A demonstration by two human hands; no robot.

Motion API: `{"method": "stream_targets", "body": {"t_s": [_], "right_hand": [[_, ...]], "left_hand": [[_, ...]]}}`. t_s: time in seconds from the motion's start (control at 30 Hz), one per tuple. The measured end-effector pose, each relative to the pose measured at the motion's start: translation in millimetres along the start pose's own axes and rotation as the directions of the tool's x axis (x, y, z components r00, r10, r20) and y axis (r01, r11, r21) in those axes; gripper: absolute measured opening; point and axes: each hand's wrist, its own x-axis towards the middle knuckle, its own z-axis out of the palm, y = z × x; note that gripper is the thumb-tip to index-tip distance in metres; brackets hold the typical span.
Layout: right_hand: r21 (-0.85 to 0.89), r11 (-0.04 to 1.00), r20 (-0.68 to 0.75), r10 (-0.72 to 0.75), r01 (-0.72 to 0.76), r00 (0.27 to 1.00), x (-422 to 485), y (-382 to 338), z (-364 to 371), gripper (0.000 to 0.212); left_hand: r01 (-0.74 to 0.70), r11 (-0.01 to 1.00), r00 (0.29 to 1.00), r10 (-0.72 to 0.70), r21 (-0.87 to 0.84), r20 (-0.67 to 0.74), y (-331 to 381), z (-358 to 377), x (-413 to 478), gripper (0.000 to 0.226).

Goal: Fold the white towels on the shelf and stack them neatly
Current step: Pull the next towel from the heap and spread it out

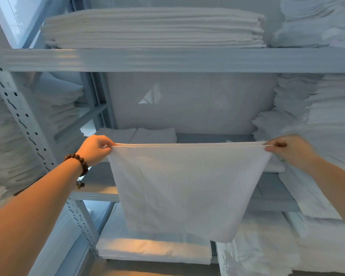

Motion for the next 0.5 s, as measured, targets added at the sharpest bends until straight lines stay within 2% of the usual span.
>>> {"method": "stream_targets", "body": {"t_s": [0.1, 0.17, 0.23, 0.3, 0.37, 0.5], "right_hand": [[0.130, 0.991, 0.017, 0.020, -0.022, 1.000, 3, 3, 13, 0.016], [0.227, 0.972, -0.013, 0.060, -0.055, 0.998, 7, 5, 24, 0.018], [0.317, 0.944, -0.045, 0.113, -0.093, 0.993, 11, 8, 36, 0.021], [0.387, 0.911, -0.057, 0.175, -0.140, 0.983, 16, 10, 47, 0.024], [0.483, 0.847, -0.035, 0.275, -0.225, 0.961, 23, 15, 61, 0.023], [0.596, 0.693, 0.029, 0.486, -0.405, 0.874, 35, 21, 93, 0.015]], "left_hand": [[0.116, 0.985, 0.993, -0.111, -0.130, 0.045, -12, 6, 3, 0.018], [0.209, 0.934, 0.977, -0.190, -0.291, 0.092, -22, 11, 5, 0.019], [0.306, 0.813, 0.952, -0.251, -0.496, 0.177, -35, 18, 8, 0.019], [0.392, 0.672, 0.920, -0.278, -0.628, 0.276, -49, 26, 14, 0.019], [0.482, 0.554, 0.876, -0.322, -0.679, 0.359, -60, 37, 22, 0.020], [0.566, 0.469, 0.813, -0.453, -0.678, 0.365, -52, 69, 43, 0.017]]}}
